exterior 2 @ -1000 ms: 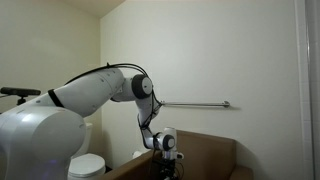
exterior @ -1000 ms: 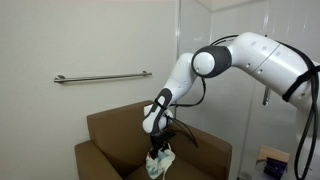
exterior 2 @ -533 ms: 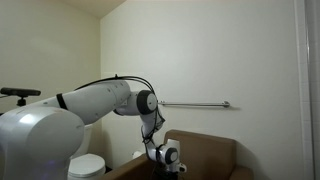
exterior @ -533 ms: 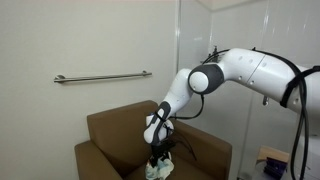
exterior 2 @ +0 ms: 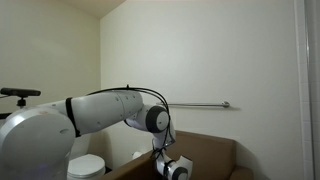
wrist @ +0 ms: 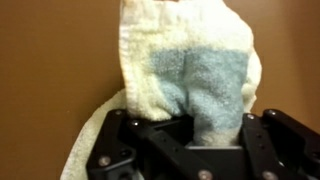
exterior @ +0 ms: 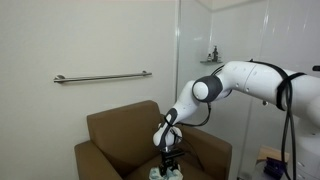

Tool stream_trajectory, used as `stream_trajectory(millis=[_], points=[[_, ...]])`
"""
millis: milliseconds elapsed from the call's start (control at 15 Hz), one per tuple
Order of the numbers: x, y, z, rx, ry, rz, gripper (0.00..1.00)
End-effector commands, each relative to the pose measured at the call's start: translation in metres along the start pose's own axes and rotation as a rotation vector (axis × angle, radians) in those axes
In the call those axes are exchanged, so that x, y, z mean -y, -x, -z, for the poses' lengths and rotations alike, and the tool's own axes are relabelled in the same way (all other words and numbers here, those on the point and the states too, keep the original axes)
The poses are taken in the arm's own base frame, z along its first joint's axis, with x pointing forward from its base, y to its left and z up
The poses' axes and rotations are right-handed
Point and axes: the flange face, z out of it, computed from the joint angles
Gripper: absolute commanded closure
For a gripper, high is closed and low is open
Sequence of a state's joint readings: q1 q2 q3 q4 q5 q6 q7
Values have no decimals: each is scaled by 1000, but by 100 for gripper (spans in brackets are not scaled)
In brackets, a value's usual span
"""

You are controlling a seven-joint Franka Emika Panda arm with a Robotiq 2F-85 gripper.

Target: Use the towel to wipe the seat of the sofa.

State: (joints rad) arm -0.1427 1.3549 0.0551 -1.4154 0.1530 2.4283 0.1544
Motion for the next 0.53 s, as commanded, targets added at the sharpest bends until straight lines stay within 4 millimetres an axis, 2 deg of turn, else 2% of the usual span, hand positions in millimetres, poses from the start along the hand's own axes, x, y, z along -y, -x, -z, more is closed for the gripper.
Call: stream_trajectory(millis=[0,267,467], points=[[-10,16,-8,100,-44,61,95],[-19,44,-18,196,13,103,95],[-30,64,-18,255,51,93,95]])
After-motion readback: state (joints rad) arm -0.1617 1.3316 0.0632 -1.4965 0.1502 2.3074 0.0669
